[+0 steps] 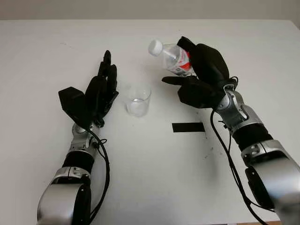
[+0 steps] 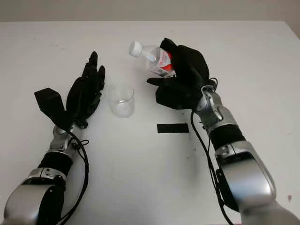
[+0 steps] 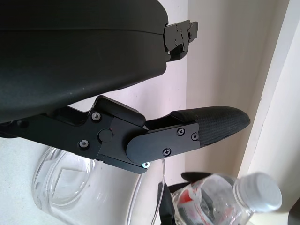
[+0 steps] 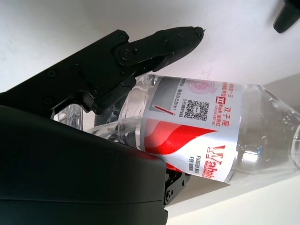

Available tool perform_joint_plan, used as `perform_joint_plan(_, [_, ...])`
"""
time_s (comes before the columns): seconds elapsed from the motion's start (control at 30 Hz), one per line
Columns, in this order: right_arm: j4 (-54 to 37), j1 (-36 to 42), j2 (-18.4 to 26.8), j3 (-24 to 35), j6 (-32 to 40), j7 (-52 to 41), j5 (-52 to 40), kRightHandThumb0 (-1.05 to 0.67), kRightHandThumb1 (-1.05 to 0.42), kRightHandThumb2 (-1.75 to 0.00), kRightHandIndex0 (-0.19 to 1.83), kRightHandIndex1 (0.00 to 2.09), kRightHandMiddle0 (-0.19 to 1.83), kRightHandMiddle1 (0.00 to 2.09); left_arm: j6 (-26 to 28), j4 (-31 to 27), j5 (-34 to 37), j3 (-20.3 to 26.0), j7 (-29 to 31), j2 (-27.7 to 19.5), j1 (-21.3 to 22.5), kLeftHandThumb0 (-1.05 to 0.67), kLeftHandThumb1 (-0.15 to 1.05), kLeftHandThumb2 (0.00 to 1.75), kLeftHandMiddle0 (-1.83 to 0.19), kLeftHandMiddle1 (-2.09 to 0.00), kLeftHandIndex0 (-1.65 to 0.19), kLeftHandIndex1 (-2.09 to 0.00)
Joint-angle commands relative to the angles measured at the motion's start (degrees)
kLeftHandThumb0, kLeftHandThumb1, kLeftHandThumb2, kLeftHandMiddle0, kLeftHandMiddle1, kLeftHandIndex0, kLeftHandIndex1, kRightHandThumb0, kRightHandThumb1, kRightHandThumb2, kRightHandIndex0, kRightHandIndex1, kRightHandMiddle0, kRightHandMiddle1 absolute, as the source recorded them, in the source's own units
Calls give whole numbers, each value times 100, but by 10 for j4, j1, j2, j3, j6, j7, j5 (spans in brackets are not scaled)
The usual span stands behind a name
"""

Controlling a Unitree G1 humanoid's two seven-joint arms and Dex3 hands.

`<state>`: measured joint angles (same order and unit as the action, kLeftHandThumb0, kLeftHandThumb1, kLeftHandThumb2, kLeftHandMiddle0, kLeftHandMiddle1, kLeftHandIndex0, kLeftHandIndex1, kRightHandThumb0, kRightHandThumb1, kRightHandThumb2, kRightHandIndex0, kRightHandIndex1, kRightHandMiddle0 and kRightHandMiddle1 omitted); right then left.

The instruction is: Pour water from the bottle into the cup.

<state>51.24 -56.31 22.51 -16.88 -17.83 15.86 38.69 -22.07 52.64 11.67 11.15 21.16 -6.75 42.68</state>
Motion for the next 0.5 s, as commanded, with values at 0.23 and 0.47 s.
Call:
perform_joint_plan(0.23, [33, -67, 21, -62, 0, 76, 77, -45, -105, -27, 129, 209, 94, 209, -6, -2, -9, -6, -11, 7, -15, -89, 105, 65, 19, 0, 19, 0])
perform_joint_plan(0.47, [39, -93, 45, -122, 2, 120, 148, -46, -105, -28, 136, 209, 92, 209, -4, -2, 5, 0, -3, 13, -17, -87, 105, 64, 19, 0, 19, 0])
